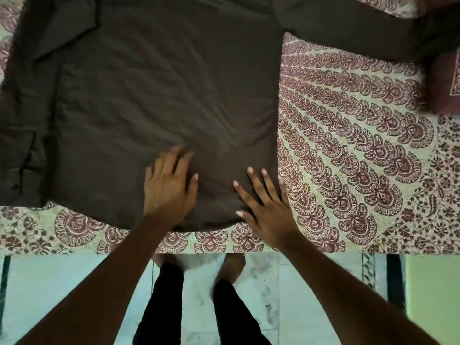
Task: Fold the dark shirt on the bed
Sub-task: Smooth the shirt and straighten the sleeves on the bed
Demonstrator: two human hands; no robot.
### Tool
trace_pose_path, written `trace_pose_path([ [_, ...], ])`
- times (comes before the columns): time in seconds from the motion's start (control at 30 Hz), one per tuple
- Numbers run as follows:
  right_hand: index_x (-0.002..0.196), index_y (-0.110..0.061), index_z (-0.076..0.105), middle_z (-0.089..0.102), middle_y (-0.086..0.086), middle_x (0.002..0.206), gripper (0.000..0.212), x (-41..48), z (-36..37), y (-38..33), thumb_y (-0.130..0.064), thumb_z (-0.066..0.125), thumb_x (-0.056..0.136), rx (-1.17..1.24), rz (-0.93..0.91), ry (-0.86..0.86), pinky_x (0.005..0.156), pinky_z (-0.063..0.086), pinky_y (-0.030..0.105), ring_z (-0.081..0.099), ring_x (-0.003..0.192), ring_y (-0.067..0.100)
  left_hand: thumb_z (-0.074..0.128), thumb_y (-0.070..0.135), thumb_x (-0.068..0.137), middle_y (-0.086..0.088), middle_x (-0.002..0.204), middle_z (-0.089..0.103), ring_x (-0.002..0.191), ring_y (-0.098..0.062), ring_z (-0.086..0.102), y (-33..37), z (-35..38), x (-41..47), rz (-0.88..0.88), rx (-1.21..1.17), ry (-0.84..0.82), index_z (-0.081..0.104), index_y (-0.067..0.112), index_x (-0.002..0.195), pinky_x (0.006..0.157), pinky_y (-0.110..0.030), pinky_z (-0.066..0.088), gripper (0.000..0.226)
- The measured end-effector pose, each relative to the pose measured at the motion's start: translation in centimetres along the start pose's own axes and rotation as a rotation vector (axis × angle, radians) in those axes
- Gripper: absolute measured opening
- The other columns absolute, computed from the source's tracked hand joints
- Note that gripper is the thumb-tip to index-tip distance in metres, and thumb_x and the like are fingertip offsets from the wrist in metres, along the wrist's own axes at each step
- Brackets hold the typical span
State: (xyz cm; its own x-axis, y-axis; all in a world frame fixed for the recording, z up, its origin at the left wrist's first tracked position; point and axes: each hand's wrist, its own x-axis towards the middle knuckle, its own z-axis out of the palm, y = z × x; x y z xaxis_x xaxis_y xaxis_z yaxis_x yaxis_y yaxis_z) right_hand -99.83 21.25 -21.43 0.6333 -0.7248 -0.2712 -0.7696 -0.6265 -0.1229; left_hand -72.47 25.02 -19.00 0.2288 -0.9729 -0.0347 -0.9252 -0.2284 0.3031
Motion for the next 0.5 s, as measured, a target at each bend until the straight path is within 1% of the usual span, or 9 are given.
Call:
trace_pose_path([
  [0.03, 0.163, -0.040, 0.017, 0.003, 0.003, 0.174, 0.064, -1.7, 0.1, -0.4, -0.063, 0.031, 0.105, 0.006, 0.024, -0.017, 0.122, 0.020, 0.060, 0.002, 0.161, 0.029, 0.049, 0.048, 0.093, -0.009, 0.162, 0.035, 0.144, -0.036, 0.038, -1.6, 0.0, 0.2, -0.048, 0.070, -0.080, 0.045, 0.020, 0.150, 0.109, -0.054, 0.036, 0.064],
  [0.07, 0.163, -0.039, 0.018, 0.002, 0.003, 0.174, 0.065, -3.0, -0.1, -0.8, -0.064, 0.032, 0.105, 0.016, 0.051, -0.036, 0.121, 0.022, 0.061, 0.002, 0.161, 0.029, 0.044, 0.056, 0.094, -0.007, 0.170, 0.020, 0.154, -0.035, 0.024, -2.9, 0.1, 0.0, -0.069, 0.111, -0.152, 0.032, 0.023, 0.158, 0.116, -0.057, 0.028, 0.074],
  [0.1, 0.163, -0.040, 0.017, 0.001, 0.003, 0.174, 0.067, -3.8, -0.3, -1.1, -0.064, 0.034, 0.104, 0.033, 0.087, -0.048, 0.122, 0.021, 0.061, 0.002, 0.161, 0.029, 0.039, 0.063, 0.094, -0.005, 0.173, 0.008, 0.158, -0.034, 0.013, -3.8, 0.4, -0.5, -0.065, 0.133, -0.209, 0.020, 0.026, 0.163, 0.120, -0.060, 0.023, 0.080],
  [0.17, 0.163, -0.041, 0.016, -0.004, 0.004, 0.174, 0.069, -3.4, -1.4, -2.2, -0.065, 0.037, 0.102, 0.084, 0.171, -0.027, 0.125, 0.013, 0.062, -0.003, 0.161, 0.030, 0.035, 0.071, 0.094, -0.004, 0.174, -0.004, 0.160, -0.034, 0.002, -4.8, 1.0, -2.8, -0.025, 0.153, -0.274, 0.005, 0.027, 0.165, 0.123, -0.062, 0.016, 0.088],
  [0.2, 0.164, -0.040, 0.014, -0.007, 0.006, 0.174, 0.070, -2.4, -2.0, -2.8, -0.064, 0.038, 0.102, 0.108, 0.204, 0.005, 0.126, 0.008, 0.061, -0.006, 0.160, 0.031, 0.037, 0.073, 0.093, -0.004, 0.174, -0.005, 0.160, -0.035, 0.001, -4.9, 1.2, -4.1, 0.000, 0.161, -0.294, 0.003, 0.027, 0.165, 0.124, -0.062, 0.014, 0.092],
  [0.27, 0.164, -0.040, 0.011, -0.011, 0.008, 0.173, 0.071, 1.2, -3.4, -3.9, -0.064, 0.038, 0.103, 0.145, 0.233, 0.078, 0.126, 0.004, 0.060, -0.011, 0.160, 0.033, 0.043, 0.076, 0.088, -0.004, 0.174, -0.004, 0.160, -0.036, 0.001, -4.8, 1.3, -6.5, 0.036, 0.160, -0.307, 0.006, 0.028, 0.165, 0.123, -0.062, 0.014, 0.098],
  [0.37, 0.163, -0.043, 0.010, -0.011, 0.006, 0.174, 0.073, 8.5, -4.0, -5.4, -0.069, 0.040, 0.101, 0.172, 0.202, 0.142, 0.126, 0.005, 0.061, -0.012, 0.159, 0.036, 0.045, 0.080, 0.085, -0.004, 0.174, 0.000, 0.159, -0.035, 0.004, -4.8, 1.1, -8.5, 0.022, 0.160, -0.315, 0.010, 0.030, 0.164, 0.122, -0.062, 0.016, 0.100],
  [0.43, 0.162, -0.047, 0.011, -0.009, 0.002, 0.174, 0.074, 12.0, -3.4, -5.9, -0.072, 0.039, 0.099, 0.167, 0.170, 0.112, 0.126, 0.007, 0.064, -0.011, 0.159, 0.036, 0.046, 0.079, 0.084, -0.004, 0.173, 0.011, 0.157, -0.036, 0.015, -4.6, 0.8, -8.5, 0.005, 0.140, -0.293, 0.020, 0.030, 0.163, 0.118, -0.062, 0.021, 0.096],
  [0.5, 0.161, -0.050, 0.011, -0.006, -0.001, 0.174, 0.071, 12.9, -2.0, -6.2, -0.075, 0.035, 0.098, 0.120, 0.171, 0.073, 0.125, 0.009, 0.064, -0.007, 0.160, 0.034, 0.047, 0.072, 0.088, -0.004, 0.168, 0.025, 0.150, -0.035, 0.030, -4.8, 0.3, -7.1, -0.016, 0.093, -0.218, 0.036, 0.030, 0.157, 0.112, -0.059, 0.028, 0.082],
])
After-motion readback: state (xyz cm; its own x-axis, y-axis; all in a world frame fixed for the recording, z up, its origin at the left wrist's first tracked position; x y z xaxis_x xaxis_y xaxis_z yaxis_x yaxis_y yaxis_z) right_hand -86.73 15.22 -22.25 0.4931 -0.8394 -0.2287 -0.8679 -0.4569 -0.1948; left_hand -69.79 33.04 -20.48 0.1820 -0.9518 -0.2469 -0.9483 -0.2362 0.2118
